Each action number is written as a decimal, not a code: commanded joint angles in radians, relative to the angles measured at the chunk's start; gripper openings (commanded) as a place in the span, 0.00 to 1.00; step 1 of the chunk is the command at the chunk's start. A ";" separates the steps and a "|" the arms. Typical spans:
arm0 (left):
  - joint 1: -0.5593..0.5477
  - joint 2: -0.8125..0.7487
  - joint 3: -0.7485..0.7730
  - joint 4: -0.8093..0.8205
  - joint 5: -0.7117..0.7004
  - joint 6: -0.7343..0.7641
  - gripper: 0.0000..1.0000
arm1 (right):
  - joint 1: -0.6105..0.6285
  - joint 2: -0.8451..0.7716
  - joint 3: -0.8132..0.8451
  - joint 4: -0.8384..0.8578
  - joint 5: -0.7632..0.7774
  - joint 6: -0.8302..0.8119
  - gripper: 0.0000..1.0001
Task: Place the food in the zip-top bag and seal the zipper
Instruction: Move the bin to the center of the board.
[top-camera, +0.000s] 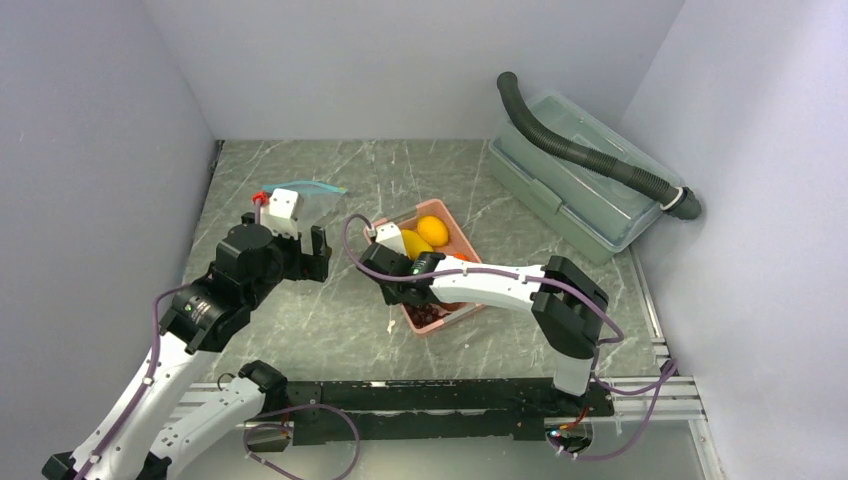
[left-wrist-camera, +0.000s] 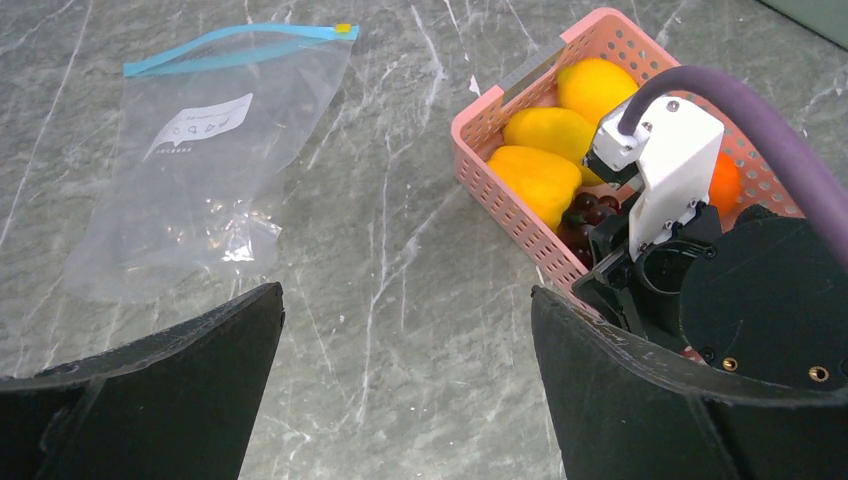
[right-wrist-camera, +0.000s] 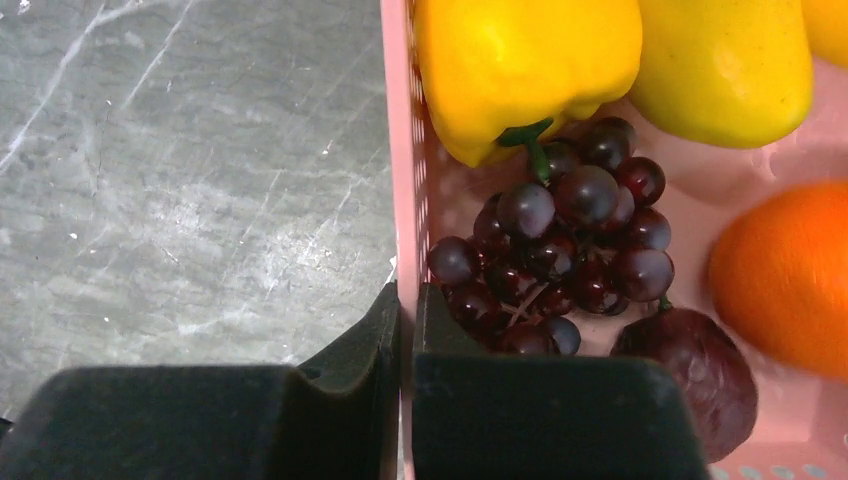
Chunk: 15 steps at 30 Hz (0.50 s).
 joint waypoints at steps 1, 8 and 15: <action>0.005 -0.010 0.008 0.013 -0.017 0.009 0.99 | 0.001 -0.017 0.025 -0.002 0.042 -0.013 0.00; 0.005 -0.008 0.009 0.014 -0.018 0.008 0.99 | -0.016 -0.064 -0.017 0.003 0.082 -0.014 0.00; 0.005 -0.003 0.007 0.014 -0.016 0.009 0.99 | -0.069 -0.144 -0.096 0.008 0.113 0.003 0.00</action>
